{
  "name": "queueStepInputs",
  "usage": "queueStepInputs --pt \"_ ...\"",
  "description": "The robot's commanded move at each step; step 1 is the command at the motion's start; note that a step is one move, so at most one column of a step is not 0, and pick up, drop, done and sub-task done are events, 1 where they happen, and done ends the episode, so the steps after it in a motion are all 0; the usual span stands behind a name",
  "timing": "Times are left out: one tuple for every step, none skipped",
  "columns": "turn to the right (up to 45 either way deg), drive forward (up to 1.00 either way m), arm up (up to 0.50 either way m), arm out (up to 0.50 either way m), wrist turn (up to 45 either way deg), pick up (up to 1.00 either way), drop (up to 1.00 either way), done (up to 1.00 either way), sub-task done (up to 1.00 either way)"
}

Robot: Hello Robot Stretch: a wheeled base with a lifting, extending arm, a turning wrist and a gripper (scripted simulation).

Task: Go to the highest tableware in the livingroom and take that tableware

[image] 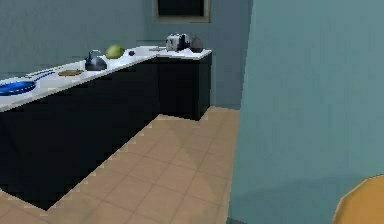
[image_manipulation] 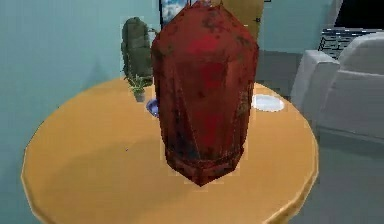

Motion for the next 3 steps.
queueStepInputs --pt "-3.0 0.00 0.00 0.00 0.0 0.00 0.00 0.00 0.00" --pt "-3.0 0.00 0.00 0.00 0.0 0.00 0.00 0.00 0.00" --pt "21.0 0.00 0.00 0.00 0.0 0.00 0.00 0.00 0.00"
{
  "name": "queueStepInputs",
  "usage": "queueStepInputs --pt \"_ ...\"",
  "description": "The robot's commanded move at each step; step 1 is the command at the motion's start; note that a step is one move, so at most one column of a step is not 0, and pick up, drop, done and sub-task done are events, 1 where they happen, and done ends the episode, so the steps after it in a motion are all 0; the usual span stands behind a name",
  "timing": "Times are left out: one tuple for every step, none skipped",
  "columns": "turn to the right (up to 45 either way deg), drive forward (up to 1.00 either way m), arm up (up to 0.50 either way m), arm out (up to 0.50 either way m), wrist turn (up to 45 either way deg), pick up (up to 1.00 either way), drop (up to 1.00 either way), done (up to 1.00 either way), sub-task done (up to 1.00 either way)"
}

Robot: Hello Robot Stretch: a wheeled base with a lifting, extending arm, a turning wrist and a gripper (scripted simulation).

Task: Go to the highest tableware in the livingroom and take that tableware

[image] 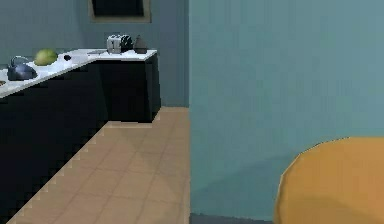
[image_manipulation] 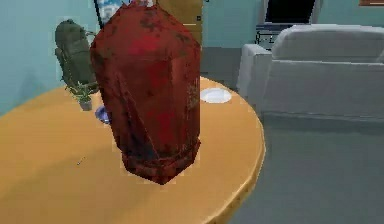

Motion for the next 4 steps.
queueStepInputs --pt "0.0 0.55 0.00 0.00 0.0 0.00 0.00 0.00 0.00" --pt "0.0 0.00 0.50 0.00 0.0 0.00 0.00 0.00 0.00" --pt "0.0 0.00 0.38 0.00 0.0 0.00 0.00 0.00 0.00" --pt "0.0 0.00 0.00 0.50 0.0 0.00 0.00 0.00 0.00"
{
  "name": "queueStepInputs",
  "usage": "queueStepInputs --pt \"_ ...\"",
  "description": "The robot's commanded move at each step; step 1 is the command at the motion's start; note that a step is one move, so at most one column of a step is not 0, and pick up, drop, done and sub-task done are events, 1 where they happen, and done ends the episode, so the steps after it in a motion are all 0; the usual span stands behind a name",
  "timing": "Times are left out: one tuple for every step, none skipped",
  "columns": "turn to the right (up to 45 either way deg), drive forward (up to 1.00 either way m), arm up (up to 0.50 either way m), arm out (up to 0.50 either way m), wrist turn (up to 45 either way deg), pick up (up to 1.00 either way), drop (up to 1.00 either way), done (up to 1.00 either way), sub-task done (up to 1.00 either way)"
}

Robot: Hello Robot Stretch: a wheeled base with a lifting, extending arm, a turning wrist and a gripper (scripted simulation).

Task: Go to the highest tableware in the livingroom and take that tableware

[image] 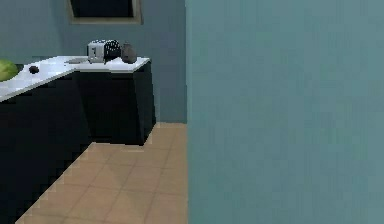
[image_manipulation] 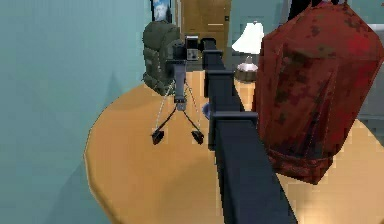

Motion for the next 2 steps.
queueStepInputs --pt "0.0 0.00 0.00 0.00 45.0 0.00 0.00 0.00 0.00" --pt "0.0 0.00 0.00 0.00 45.0 0.00 0.00 0.00 0.00"
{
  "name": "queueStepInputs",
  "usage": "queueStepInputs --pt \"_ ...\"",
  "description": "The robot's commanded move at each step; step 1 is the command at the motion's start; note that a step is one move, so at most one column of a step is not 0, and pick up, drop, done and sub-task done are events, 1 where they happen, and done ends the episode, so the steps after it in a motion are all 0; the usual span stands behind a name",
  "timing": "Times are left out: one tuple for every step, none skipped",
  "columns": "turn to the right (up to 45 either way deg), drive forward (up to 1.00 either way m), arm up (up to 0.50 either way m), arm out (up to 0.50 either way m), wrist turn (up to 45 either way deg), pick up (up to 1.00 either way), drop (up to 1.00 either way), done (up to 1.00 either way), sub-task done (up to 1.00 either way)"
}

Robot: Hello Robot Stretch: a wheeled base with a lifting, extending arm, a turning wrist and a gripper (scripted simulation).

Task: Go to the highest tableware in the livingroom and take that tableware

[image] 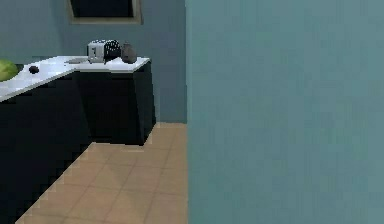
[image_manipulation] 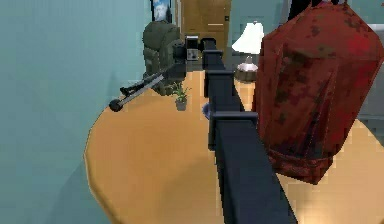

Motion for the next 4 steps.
queueStepInputs --pt "0.0 0.00 0.00 0.00 45.0 0.00 0.00 0.00 0.00" --pt "0.0 0.00 0.00 0.00 45.0 0.00 0.00 0.00 0.00" --pt "0.0 0.00 0.00 0.00 42.0 0.00 0.00 0.00 0.00" --pt "0.0 0.00 -0.20 0.00 0.0 0.00 0.00 0.00 0.00"
